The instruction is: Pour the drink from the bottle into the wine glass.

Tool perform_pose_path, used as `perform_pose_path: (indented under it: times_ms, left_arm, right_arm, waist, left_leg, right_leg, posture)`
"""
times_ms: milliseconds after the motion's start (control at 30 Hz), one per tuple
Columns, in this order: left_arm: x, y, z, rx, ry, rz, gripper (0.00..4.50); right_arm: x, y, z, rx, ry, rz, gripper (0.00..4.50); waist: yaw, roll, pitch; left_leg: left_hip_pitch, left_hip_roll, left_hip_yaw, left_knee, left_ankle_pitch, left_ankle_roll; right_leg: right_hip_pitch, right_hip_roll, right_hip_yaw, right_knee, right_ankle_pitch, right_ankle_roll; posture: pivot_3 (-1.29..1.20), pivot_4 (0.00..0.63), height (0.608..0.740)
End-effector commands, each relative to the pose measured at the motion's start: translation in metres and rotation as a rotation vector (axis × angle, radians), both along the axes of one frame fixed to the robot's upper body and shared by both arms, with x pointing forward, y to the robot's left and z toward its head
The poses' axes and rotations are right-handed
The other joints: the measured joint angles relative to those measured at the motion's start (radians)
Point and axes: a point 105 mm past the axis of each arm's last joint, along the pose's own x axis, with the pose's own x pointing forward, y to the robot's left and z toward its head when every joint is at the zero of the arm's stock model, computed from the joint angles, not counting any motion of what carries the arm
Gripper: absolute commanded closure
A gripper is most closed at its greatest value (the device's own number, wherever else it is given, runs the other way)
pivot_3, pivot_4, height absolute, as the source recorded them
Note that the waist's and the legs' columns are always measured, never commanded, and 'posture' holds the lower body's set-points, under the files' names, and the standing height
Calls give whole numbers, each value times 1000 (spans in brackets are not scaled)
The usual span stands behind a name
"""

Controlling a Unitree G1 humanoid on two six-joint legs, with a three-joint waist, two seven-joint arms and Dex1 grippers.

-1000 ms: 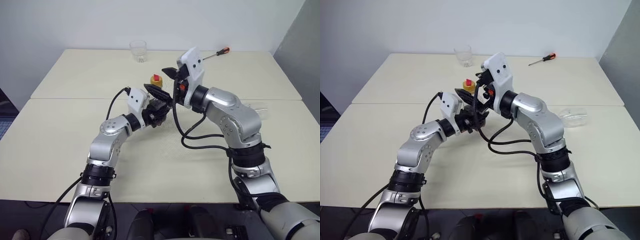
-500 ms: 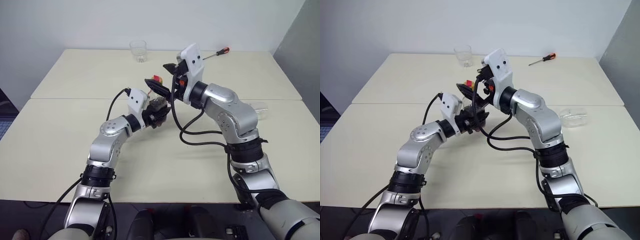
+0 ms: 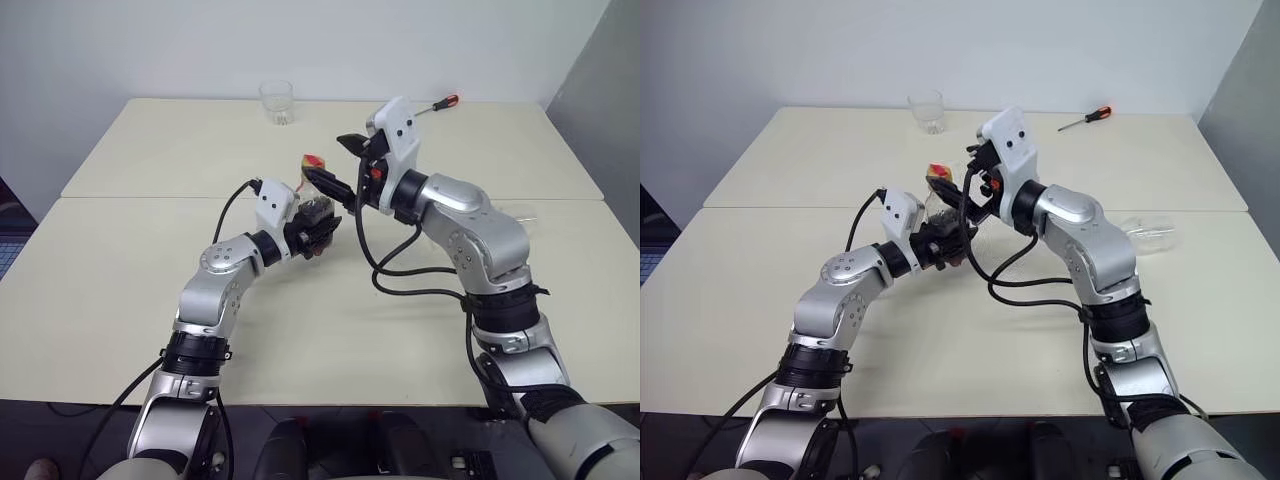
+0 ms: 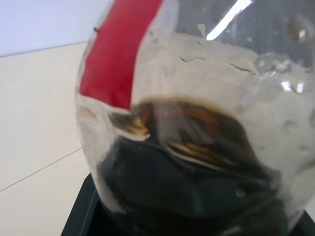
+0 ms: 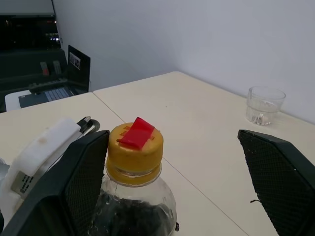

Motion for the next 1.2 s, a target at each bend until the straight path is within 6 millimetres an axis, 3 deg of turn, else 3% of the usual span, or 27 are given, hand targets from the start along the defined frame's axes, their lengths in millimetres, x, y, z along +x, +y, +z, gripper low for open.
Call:
perform_pose_path:
  times_ms: [33, 567, 867, 1033, 1200]
  left_arm:
    - [-5, -2, 27, -24, -94, -19, 2291]
    - [-4, -2, 27, -25, -93, -21, 2291]
    - [-3, 1, 27, -20, -94, -17, 2291]
    - [-3, 2, 26, -19, -94, -16, 2291]
    - [-1, 1, 27, -19, -96, -18, 2291]
  right_arm:
    - [-6, -6, 11, 17, -44, 1, 57]
    - [-6, -22, 8, 1, -33, -30, 57]
    - [-18, -28, 3, -20, -13, 22, 57]
    - [-26, -24, 1, -15, -2, 61, 57]
    - [-26, -9, 12, 33, -11, 78, 57]
  waist:
    - [0, 0, 0]
    - [0, 0, 0]
    - [1, 0, 0]
    - [0, 0, 0]
    - [0, 0, 0]
  left_leg:
    - [0, 0, 0, 0, 0, 0]
    - [0, 0, 0, 0, 0, 0]
    - [0, 0, 0, 0, 0, 0]
    - [0, 0, 0, 0, 0, 0]
    - [0, 0, 0, 0, 0, 0]
  right_leg:
    - [0, 0, 0, 0, 0, 0]
    - [0, 0, 0, 0, 0, 0]
    - [0, 0, 0, 0, 0, 0]
    - [0, 0, 0, 0, 0, 0]
    - [0, 0, 0, 0, 0, 0]
  posture:
    - [0, 150, 740]
    - [0, 150, 740]
    - [0, 150, 740]
    - [0, 150, 740]
    - [0, 150, 740]
